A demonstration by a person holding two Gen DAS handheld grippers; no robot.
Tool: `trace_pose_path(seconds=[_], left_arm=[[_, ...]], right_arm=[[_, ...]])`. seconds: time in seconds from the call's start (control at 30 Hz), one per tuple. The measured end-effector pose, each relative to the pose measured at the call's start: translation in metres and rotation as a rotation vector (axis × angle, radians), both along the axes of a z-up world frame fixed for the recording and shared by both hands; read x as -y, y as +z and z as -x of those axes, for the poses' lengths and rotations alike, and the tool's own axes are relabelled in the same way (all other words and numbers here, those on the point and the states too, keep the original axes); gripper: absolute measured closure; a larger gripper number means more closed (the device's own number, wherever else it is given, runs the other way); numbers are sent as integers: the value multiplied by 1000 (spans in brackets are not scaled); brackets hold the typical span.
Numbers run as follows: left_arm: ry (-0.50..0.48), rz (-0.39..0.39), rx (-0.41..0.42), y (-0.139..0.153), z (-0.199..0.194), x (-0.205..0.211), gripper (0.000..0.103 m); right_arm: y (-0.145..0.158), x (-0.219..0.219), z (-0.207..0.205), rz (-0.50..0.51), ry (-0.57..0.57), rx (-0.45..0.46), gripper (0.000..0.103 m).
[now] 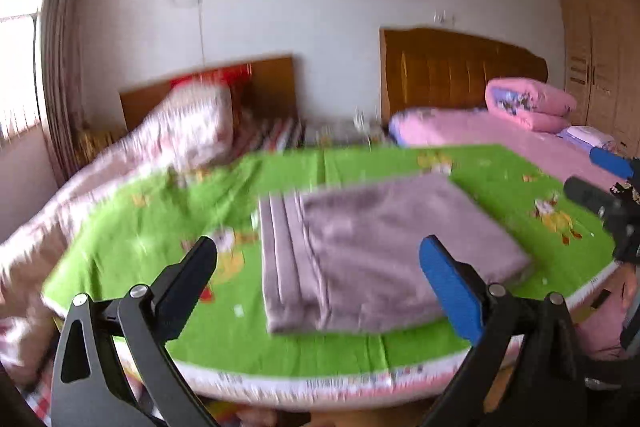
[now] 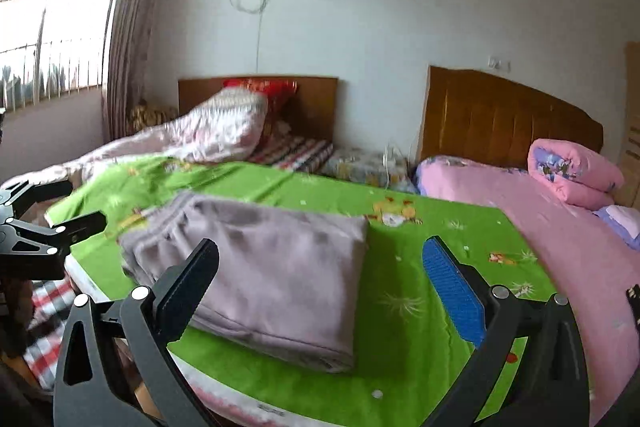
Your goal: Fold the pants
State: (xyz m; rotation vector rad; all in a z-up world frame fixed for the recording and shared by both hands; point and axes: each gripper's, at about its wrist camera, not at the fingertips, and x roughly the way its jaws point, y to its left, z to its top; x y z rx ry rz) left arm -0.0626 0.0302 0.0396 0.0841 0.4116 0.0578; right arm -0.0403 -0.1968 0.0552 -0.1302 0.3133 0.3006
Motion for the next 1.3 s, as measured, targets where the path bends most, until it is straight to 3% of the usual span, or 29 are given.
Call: trace_pose_path(seconds=[0.07, 0.3, 0.4, 0.53, 1.3], left_arm=[[33, -11, -5, 3, -3, 5, 2], [53, 29, -44, -5, -7, 14, 2], [61, 29, -54, -11, -7, 17, 2], [61, 13, -68, -19, -9, 22, 2], [51, 10, -81, -28, -9, 26, 2]], right_arm=[[0, -1, 3, -16, -15, 15, 5], [-31, 8, -2, -57, -78, -124, 5], [-36, 19, -3, -94, -112, -143, 5], [-37, 25, -4, -117, -164, -139, 5], [-38, 8, 1, -81, -118, -125, 5]])
